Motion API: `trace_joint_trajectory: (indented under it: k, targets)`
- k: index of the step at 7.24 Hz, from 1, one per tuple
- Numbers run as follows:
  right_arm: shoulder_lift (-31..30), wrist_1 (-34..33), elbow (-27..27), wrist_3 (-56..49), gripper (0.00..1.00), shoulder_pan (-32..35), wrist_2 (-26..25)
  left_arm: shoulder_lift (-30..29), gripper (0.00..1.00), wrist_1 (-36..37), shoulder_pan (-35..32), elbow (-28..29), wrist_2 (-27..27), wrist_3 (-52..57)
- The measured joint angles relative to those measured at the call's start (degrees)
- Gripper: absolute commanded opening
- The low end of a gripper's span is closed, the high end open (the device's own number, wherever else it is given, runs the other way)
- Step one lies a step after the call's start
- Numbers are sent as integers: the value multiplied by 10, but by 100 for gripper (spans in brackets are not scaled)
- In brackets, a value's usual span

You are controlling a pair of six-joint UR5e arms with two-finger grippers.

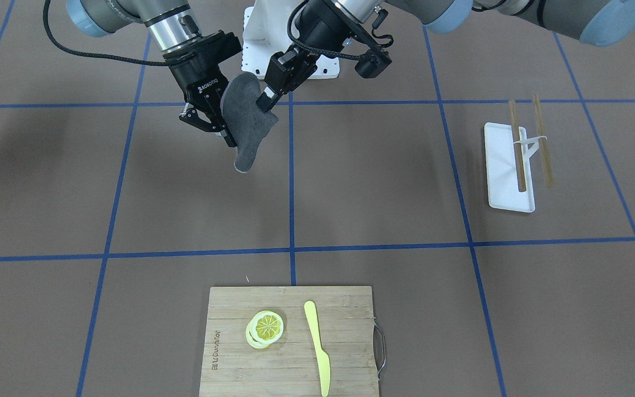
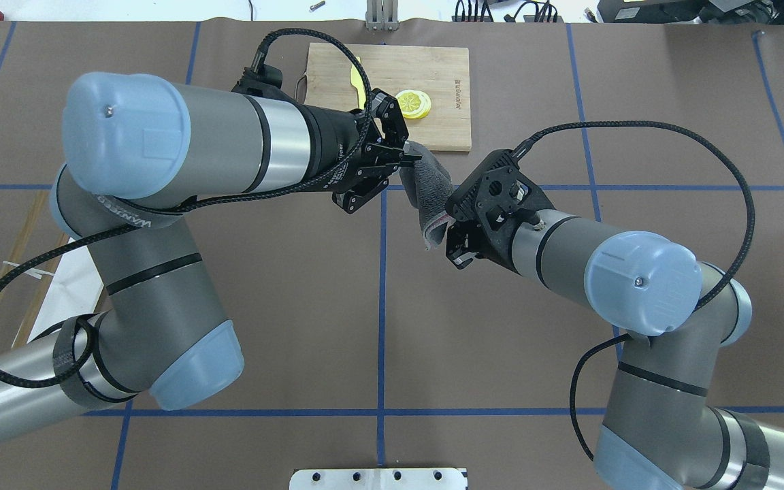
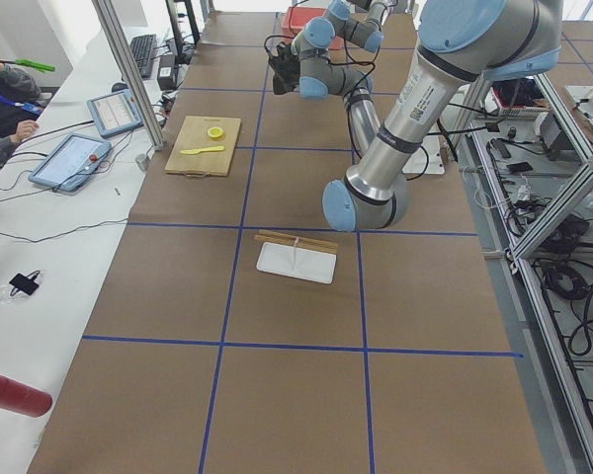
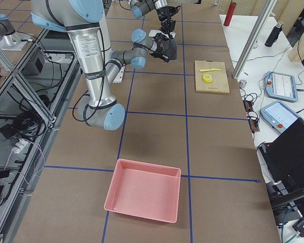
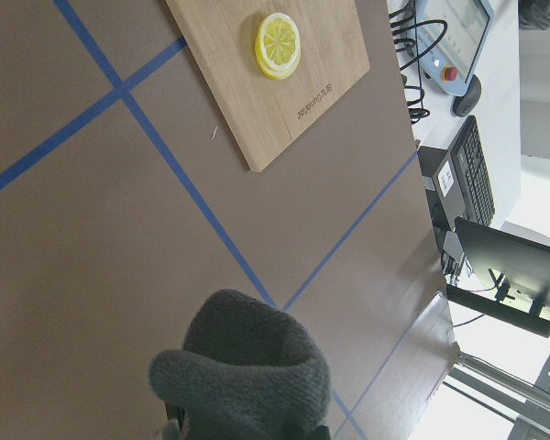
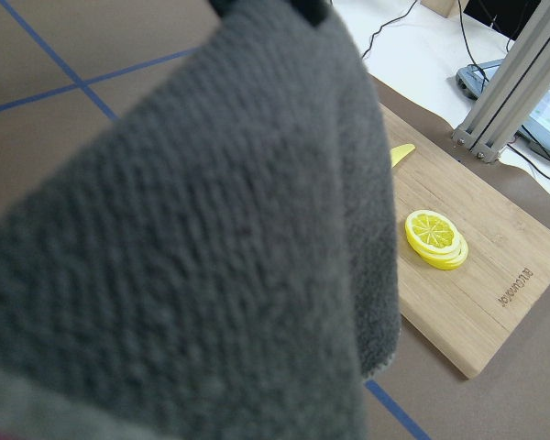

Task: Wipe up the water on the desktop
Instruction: 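Open the left gripper and withdraw it while the right gripper pulls the towel away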

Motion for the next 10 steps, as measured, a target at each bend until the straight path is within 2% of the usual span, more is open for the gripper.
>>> trace_joint_trajectory:
  k: [1, 2, 3, 8, 10]
  targets:
    - [-2, 0, 3, 0, 0, 0, 0, 0, 0, 0, 0, 0, 0, 2]
    - [-2, 0, 5, 0, 0, 1, 0, 1, 27, -1, 0, 0, -1, 3]
    - [-2, 0, 6, 0, 0, 4, 0, 3, 99, -1, -2, 0, -1, 9]
    - [3, 1, 8, 6, 0, 39, 0, 92, 99, 1, -10, -27, -3, 221]
    - [3, 2, 12, 63, 0, 60, 2, 141, 99, 3, -23, -35, -3, 349]
